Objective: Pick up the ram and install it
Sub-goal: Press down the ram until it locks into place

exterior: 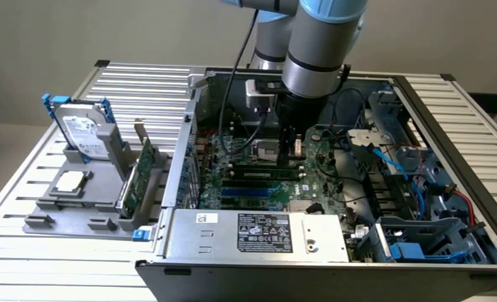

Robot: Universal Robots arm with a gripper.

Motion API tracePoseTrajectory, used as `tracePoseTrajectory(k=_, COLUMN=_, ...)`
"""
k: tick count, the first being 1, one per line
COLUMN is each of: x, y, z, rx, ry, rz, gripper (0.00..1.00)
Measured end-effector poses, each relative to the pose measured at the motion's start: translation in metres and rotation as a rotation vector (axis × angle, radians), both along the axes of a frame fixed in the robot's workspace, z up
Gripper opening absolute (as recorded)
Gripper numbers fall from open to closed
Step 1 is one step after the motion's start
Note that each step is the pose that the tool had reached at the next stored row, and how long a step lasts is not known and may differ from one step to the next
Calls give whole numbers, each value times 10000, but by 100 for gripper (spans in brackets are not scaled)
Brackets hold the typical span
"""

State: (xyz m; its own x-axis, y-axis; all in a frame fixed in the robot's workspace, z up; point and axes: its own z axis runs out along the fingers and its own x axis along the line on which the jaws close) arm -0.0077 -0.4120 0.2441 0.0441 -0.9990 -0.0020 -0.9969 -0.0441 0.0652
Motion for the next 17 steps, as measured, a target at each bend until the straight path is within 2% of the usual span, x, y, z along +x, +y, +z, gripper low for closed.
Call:
tracePoseTrajectory(k=8, x=-248, y=-2, z=57, rx=0, ry=1, rz=0, gripper=11)
tracePoseTrajectory(k=17, x=-252, y=-3, z=58, rx=1, ry=0, rz=1, gripper=11)
